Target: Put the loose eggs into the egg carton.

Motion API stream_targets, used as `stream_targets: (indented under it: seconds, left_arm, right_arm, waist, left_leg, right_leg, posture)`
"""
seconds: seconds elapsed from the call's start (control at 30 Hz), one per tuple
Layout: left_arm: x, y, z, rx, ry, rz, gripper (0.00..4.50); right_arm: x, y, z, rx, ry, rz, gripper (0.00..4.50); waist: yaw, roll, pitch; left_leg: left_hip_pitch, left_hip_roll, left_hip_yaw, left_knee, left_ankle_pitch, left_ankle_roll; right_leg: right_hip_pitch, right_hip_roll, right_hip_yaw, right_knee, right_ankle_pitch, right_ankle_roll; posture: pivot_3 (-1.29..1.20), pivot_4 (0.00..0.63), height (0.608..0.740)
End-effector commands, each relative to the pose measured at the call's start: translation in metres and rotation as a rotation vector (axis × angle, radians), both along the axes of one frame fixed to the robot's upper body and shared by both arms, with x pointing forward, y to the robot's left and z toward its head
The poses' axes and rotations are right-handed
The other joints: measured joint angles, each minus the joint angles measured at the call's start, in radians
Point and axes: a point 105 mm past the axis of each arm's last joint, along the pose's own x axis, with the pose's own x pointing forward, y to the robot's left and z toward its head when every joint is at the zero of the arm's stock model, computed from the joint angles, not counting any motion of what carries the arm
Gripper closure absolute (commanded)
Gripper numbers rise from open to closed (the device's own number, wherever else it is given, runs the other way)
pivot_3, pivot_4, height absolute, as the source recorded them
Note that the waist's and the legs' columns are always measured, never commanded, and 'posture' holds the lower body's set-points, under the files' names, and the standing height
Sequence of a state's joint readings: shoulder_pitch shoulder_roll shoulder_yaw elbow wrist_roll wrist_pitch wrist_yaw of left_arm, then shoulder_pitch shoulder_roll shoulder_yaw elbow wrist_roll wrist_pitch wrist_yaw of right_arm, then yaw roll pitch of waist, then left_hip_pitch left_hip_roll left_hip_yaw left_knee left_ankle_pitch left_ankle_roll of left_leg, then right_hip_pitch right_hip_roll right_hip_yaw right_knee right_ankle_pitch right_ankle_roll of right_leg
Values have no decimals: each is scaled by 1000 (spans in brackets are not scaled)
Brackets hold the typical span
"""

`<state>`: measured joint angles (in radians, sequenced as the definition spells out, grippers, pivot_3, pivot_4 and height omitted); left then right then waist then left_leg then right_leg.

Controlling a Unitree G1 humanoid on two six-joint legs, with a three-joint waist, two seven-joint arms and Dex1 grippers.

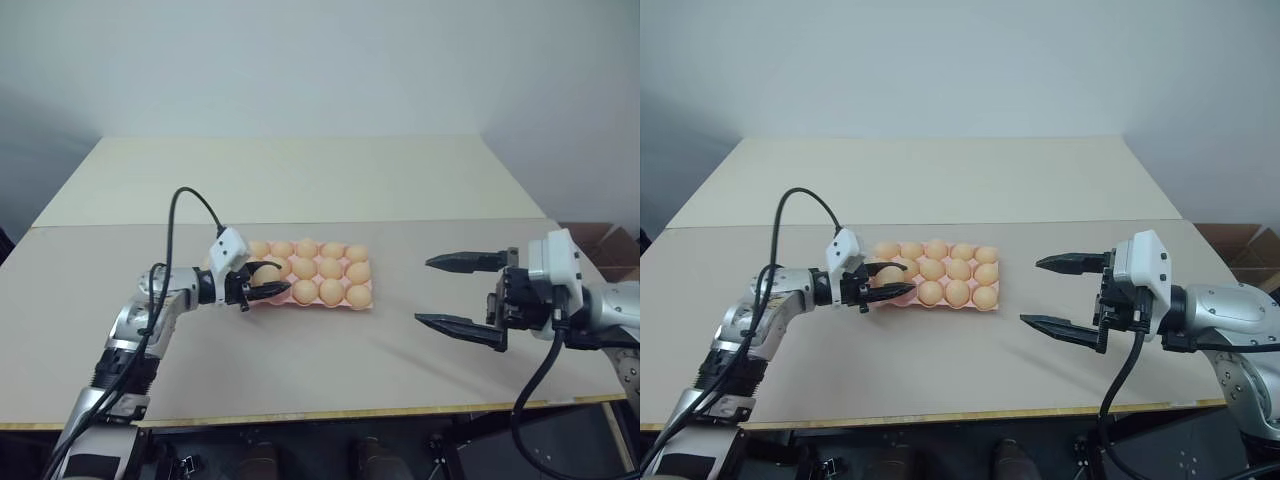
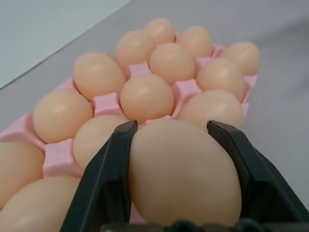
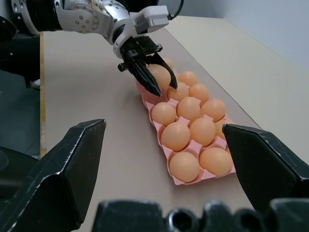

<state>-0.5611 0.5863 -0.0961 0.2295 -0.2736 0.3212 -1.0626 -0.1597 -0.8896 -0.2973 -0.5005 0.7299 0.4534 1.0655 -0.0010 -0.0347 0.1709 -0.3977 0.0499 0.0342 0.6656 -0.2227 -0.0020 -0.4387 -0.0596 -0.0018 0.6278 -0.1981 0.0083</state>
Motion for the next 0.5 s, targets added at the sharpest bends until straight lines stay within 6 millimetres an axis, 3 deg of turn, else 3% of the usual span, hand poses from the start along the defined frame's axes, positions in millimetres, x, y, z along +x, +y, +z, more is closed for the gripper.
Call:
stream_targets:
  seconds: [0.03,0.23,0.5]
  left_arm:
    - [5,-2,11,-7,-35,-12,1707]
    - [1,2,28,-39,-89,-19,28]
    - [-25,16,67,-98,-161,-50,28]
  right_arm:
    - [-7,1,13,14,-64,3,0]
    - [-7,1,12,21,-59,-4,0]
    - [-3,1,12,29,-55,14,0]
  waist:
    - [3,0,0]
    - [3,0,0]
    - [-1,0,0]
  left_leg:
    - [0,0,0,0,0,0]
    - [0,0,0,3,0,0]
    - [0,0,0,3,0,0]
  right_leg:
    - [0,0,0,0,0,0]
    - [0,0,0,1,1,1]
    - [0,0,1,1,1,1]
  posture:
    - [0,150,740]
    - [0,150,740]
    - [0,150,740]
